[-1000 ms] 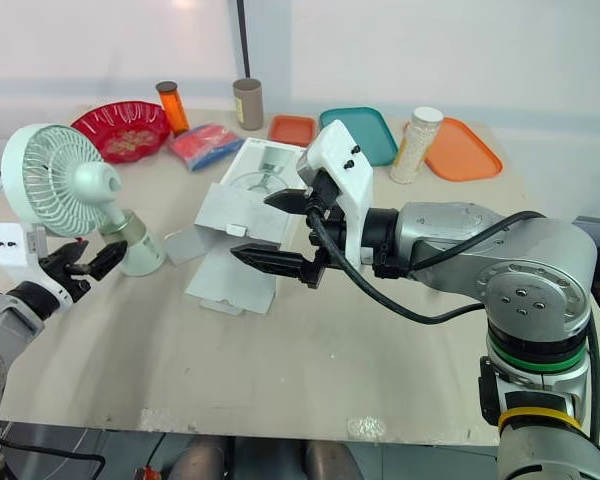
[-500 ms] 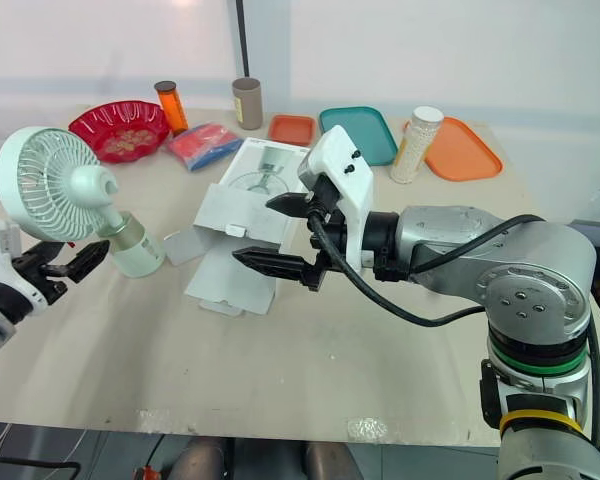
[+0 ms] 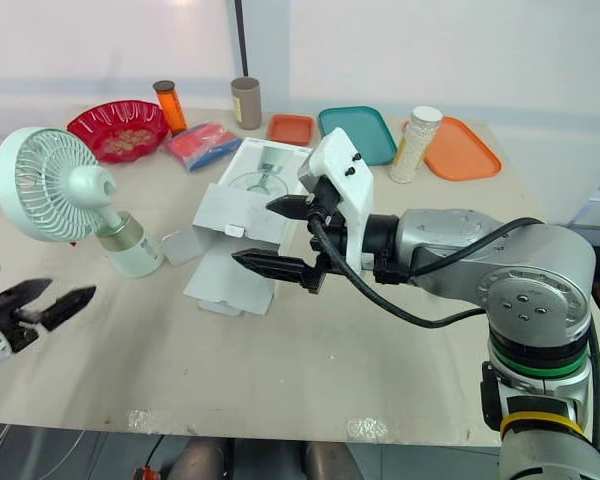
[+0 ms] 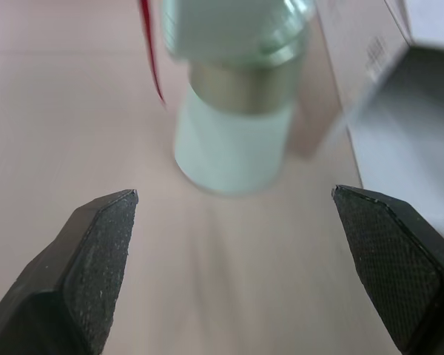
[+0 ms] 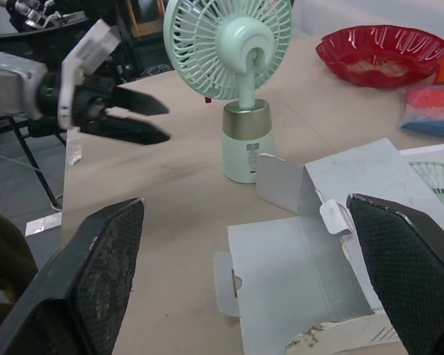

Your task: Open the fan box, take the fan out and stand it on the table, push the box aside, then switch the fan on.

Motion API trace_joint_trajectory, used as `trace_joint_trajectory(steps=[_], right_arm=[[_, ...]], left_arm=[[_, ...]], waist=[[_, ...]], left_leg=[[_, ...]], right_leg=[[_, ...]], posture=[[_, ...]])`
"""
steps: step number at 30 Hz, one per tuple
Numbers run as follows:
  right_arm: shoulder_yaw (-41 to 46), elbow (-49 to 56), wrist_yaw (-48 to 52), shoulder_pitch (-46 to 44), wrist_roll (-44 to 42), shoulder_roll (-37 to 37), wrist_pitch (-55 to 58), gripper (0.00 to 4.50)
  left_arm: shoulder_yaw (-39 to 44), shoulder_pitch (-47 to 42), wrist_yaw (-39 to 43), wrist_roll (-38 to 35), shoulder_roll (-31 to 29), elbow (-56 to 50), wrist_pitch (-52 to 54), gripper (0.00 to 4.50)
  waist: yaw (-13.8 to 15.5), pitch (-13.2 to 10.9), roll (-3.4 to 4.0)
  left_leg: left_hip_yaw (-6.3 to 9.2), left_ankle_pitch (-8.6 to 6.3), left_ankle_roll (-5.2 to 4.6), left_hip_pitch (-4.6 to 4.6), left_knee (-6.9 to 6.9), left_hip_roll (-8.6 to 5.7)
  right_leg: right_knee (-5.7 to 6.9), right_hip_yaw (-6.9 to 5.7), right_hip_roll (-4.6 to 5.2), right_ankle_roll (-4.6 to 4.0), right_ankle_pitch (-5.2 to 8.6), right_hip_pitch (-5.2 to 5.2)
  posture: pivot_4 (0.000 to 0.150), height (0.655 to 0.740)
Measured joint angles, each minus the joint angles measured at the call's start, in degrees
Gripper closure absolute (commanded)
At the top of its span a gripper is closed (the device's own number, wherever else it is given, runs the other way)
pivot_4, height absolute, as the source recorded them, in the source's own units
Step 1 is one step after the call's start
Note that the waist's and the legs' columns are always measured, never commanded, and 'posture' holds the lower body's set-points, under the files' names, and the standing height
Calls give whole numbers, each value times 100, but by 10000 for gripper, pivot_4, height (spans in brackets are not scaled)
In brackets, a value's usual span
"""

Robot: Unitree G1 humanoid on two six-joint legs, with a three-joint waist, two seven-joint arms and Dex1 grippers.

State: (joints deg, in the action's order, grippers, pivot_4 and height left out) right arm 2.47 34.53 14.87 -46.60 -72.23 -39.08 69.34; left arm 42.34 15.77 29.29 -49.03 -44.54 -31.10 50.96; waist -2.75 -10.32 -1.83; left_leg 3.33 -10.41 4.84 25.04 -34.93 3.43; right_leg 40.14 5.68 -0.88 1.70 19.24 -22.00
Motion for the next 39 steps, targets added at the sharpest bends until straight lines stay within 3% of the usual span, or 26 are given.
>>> trace_joint_trajectory(steps=[6,16,20,28,39], right_arm=[[30,258,-596,313,-310,-92,21,0],[-81,457,-2161,462,-632,-107,87,0],[-290,488,-2547,488,-651,-118,161,0],[-764,263,-3272,501,-222,382,256,0],[-1066,-201,-3298,500,846,979,491,0]], left_arm=[[498,611,1900,110,-896,-159,-619,241],[-228,693,3724,588,-820,-511,-2158,241],[-536,352,3812,688,-811,-259,-2375,241],[-1177,-1048,3125,520,-807,66,-2183,241],[-1709,-1235,2482,398,-594,-288,-1980,241]], waist=[[7,-4,7],[0,-4,8],[1,-3,8],[-22,-1,4],[-13,0,3]], left_leg=[[-9,4,6,-1,9,-7],[-24,4,6,0,30,2],[-21,6,4,0,28,7],[-19,7,5,3,26,13],[-16,8,7,2,26,13]], right_leg=[[-6,3,10,1,2,-3],[-6,18,2,-6,-2,-21],[-5,17,-4,-9,-4,-20],[0,16,-11,-12,-7,-23],[3,12,-11,-15,-8,-22]], posture=[[1500,7400],[1500,7400],[1500,7400],[1500,7400],[1500,7400]])
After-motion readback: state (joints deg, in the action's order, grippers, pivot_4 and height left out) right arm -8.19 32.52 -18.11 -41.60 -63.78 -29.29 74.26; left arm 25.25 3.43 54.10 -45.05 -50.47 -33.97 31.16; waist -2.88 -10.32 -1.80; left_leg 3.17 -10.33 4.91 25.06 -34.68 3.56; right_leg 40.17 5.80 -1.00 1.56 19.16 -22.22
